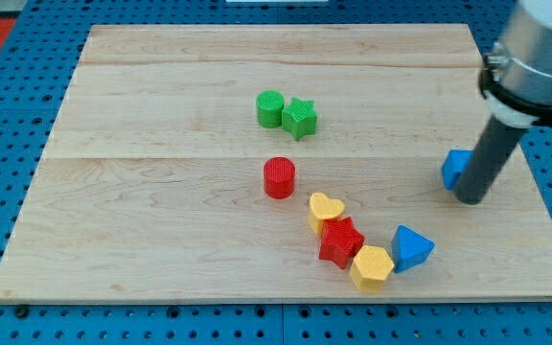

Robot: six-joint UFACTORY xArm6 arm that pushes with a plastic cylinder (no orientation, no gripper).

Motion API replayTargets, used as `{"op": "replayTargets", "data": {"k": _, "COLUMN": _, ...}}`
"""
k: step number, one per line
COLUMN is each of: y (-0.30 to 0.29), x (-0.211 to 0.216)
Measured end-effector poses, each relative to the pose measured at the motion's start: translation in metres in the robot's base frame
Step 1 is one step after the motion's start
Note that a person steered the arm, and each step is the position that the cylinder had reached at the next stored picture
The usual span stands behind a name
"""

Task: Move the blue cube diagonal to the green star

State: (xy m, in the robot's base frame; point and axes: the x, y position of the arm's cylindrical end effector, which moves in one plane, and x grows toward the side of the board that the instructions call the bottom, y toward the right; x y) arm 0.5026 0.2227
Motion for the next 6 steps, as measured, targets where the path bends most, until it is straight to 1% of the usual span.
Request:
{"op": "replayTargets", "data": {"k": 1, "y": -0.006, "x": -0.029}}
{"op": "replayTargets", "data": {"k": 2, "y": -0.031, "x": -0.066}}
{"op": "replayTargets", "data": {"k": 3, "y": -0.009, "x": -0.074}}
{"op": "replayTargets", "data": {"k": 4, "y": 0.001, "x": -0.059}}
{"op": "replayTargets", "data": {"k": 5, "y": 0.015, "x": -0.092}}
{"op": "replayTargets", "data": {"k": 6, "y": -0.027, "x": -0.117}}
